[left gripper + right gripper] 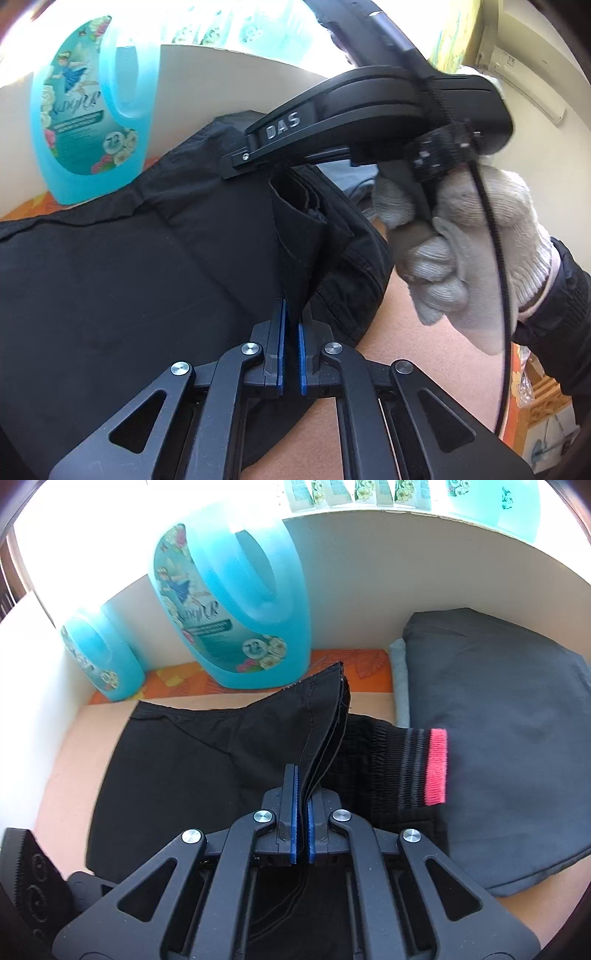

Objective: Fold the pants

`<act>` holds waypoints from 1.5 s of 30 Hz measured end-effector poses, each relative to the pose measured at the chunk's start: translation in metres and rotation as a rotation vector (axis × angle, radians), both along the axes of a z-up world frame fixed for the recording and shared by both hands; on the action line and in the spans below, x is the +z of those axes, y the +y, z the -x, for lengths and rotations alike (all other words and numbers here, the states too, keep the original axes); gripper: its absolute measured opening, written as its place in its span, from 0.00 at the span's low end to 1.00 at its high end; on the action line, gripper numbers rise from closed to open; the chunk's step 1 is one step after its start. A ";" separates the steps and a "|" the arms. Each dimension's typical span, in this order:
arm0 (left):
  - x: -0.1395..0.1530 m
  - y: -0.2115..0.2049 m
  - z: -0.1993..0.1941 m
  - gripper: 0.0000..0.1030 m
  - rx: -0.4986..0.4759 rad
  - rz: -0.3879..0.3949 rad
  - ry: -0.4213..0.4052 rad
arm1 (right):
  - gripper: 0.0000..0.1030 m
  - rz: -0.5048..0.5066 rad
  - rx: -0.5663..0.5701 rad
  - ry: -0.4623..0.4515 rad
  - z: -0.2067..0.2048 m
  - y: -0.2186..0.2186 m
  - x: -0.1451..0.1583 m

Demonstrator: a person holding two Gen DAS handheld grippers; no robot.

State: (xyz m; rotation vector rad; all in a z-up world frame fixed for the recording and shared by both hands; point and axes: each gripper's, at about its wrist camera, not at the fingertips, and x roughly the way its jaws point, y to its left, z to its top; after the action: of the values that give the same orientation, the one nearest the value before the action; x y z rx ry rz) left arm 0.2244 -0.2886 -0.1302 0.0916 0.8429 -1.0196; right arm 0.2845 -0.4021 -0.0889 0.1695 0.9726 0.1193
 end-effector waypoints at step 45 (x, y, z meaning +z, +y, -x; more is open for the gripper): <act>-0.012 0.192 -0.007 0.28 0.291 -0.169 -0.031 | 0.34 -0.068 0.296 0.158 -0.117 0.236 -0.045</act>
State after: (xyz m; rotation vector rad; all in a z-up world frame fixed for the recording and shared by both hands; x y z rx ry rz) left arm 0.2315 -0.0966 -0.1421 0.1238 0.8844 -0.6726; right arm 0.4012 -0.1662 -0.1343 0.0976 1.1483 0.4161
